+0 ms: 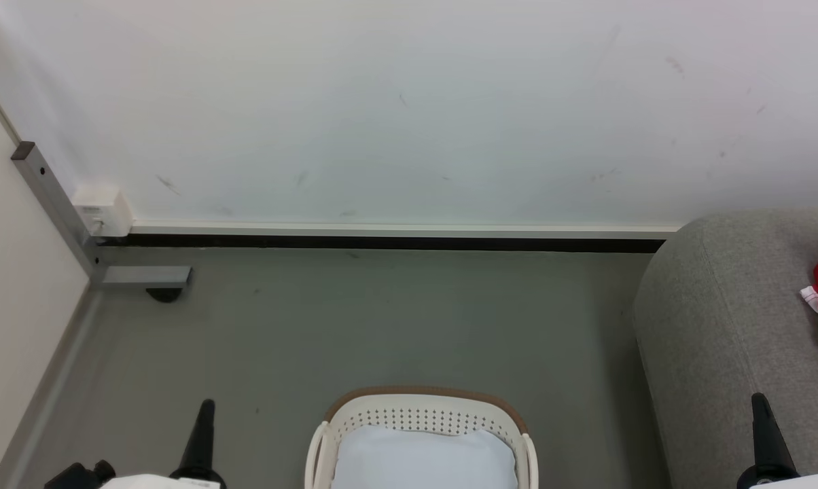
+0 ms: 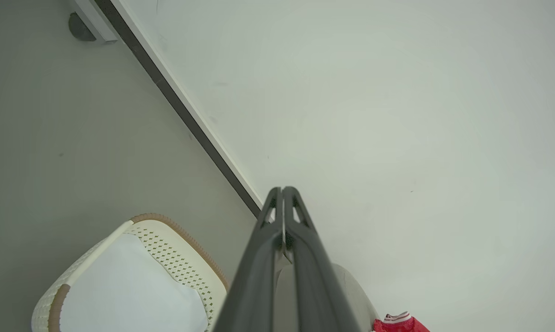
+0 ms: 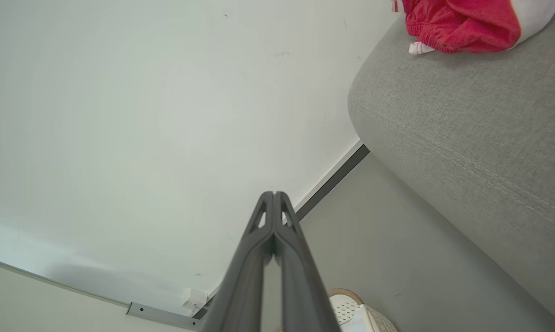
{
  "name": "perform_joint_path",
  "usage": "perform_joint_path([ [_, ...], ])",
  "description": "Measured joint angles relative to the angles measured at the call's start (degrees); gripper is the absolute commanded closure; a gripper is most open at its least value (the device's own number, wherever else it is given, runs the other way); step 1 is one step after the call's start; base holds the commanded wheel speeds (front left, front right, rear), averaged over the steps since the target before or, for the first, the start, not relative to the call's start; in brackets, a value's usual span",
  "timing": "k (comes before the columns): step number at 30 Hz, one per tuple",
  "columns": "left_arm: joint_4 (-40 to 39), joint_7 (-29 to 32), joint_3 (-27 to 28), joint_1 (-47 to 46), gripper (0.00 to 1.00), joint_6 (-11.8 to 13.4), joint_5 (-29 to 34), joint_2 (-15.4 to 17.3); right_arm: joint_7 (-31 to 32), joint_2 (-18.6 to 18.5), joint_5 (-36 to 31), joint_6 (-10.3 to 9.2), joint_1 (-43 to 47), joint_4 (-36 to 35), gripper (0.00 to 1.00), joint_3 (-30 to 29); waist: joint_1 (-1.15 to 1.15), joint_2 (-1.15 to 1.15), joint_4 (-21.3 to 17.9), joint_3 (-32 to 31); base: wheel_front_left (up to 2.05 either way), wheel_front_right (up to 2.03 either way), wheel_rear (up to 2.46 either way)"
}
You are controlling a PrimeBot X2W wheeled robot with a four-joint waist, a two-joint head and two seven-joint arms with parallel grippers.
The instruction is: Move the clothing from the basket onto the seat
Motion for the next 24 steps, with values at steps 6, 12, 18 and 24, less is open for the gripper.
perform_joint_path([
  [6,-0.4,0.9,0.3,-0.2,1.0,0.0,-3.7,0.0,0.8,0.0,4.0,0.0,-0.2,-0.1,1.0,0.0,0.0,0.0,0.1,0.2,0.0,0.0,0.0],
  [12,-1.0,2.3,0.9,-0.7,1.0,0.0,-9.0,0.0,2.4,-0.1,9.9,0.0,-1.2,-0.3,1.0,0.1,0.0,0.0,0.2,0.4,0.0,0.0,0.0],
  [18,-1.3,3.3,1.4,-1.0,1.0,0.0,-12.7,0.1,3.3,-0.2,13.8,0.0,-1.4,-0.4,1.0,0.1,0.0,0.0,0.3,0.6,0.0,0.0,0.0],
  [24,-1.6,4.1,1.8,-1.3,1.0,-0.1,-15.9,0.1,4.2,-0.2,17.1,0.0,-2.1,-0.5,1.0,0.1,0.0,0.0,0.4,0.8,0.0,0.0,0.0],
])
